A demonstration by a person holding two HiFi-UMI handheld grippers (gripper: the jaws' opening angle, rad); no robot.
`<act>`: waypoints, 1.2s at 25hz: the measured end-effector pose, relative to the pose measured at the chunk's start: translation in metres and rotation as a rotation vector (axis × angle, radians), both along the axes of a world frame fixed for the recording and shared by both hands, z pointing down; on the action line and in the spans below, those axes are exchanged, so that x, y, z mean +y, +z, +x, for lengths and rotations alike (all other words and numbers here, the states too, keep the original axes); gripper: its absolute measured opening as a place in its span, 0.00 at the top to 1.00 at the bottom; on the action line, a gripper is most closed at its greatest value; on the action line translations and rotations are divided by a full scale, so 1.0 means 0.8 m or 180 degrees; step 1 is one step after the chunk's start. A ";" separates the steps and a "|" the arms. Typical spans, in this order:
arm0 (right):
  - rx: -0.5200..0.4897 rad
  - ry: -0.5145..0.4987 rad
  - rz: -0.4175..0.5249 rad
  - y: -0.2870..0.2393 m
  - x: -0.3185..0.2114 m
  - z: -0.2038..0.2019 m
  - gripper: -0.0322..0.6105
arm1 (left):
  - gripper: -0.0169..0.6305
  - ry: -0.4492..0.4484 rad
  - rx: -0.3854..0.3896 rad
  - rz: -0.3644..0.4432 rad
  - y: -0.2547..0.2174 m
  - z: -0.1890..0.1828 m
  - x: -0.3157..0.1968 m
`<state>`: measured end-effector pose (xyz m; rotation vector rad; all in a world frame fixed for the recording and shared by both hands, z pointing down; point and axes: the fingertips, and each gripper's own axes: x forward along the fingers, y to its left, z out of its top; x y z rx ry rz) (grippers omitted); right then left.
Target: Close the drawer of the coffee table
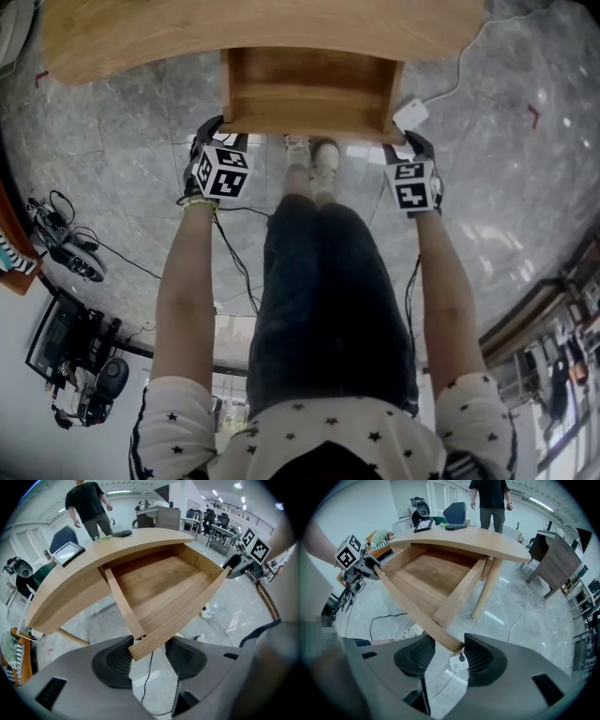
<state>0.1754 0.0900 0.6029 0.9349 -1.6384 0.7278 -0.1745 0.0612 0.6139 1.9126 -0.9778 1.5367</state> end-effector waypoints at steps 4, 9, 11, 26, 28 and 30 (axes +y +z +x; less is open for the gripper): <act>-0.0014 -0.0006 0.0011 0.001 -0.007 -0.001 0.63 | 0.64 0.0000 0.0000 0.0008 0.000 0.000 -0.006; -0.0004 -0.0011 0.0025 0.001 -0.014 0.000 0.63 | 0.64 -0.0006 0.0009 0.0018 0.002 0.000 -0.013; -0.0012 -0.0006 0.0025 0.000 -0.016 0.000 0.63 | 0.64 -0.0006 0.0012 0.0019 0.001 0.001 -0.015; -0.0012 -0.0014 0.0091 -0.001 -0.032 0.002 0.63 | 0.64 0.0013 0.0016 0.0083 -0.001 0.002 -0.034; -0.0006 -0.0017 0.0105 -0.002 -0.035 0.001 0.63 | 0.64 0.0008 0.0021 0.0089 -0.002 0.001 -0.036; 0.0001 -0.0016 0.0116 -0.002 -0.039 0.001 0.63 | 0.64 0.0005 0.0028 0.0094 -0.002 0.001 -0.039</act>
